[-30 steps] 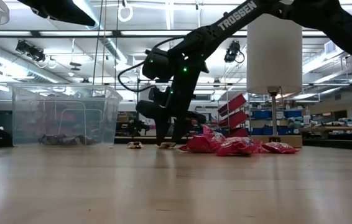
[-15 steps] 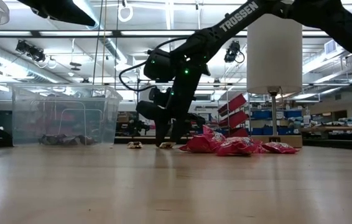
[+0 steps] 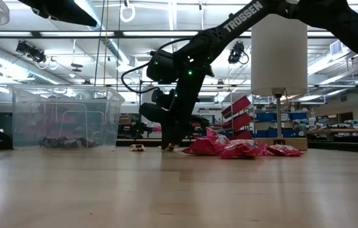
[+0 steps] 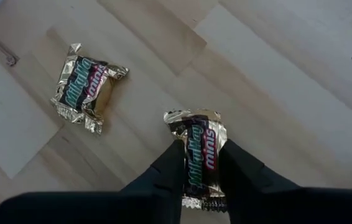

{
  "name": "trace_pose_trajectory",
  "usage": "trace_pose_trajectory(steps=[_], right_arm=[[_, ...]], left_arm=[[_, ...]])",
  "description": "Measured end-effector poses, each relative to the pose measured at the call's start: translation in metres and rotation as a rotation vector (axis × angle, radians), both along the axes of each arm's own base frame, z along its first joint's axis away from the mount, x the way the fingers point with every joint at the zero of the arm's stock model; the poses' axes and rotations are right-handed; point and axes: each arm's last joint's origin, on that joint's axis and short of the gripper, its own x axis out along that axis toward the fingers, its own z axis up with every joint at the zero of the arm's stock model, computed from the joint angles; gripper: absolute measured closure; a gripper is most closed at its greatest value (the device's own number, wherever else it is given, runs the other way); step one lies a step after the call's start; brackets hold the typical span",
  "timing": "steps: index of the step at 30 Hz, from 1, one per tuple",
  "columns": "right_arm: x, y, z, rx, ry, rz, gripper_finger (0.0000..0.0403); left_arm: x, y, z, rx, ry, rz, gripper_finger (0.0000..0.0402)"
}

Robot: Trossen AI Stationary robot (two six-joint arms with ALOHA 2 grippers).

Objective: Sort candy
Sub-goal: Put the gold chocolate into the bottom right transparent bin

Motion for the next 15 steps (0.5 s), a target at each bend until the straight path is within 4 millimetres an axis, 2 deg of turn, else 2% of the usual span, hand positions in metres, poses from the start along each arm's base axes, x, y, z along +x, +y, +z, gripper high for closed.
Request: trace_pose_trajectory(steps=[10, 12, 15], right_arm=[[-0.002, 0.001, 0.006, 0.0, 0.006, 0.04, 0.0322], [-0.004, 0.003, 0.013, 0.005, 0.009, 0.051, 0.0325], [-0.009, 0.006, 0.037, -0.006, -0.019, 0.063, 0.0333]], left_arm=[[0.001, -0.001, -0.001, -0.023, 0.001, -0.026, 0.0319], [0.001, -0.001, -0.001, -0.023, 0.0, -0.026, 0.0319], [0.001, -0.001, -0.001, -0.023, 0.0, -0.026, 0.0319]])
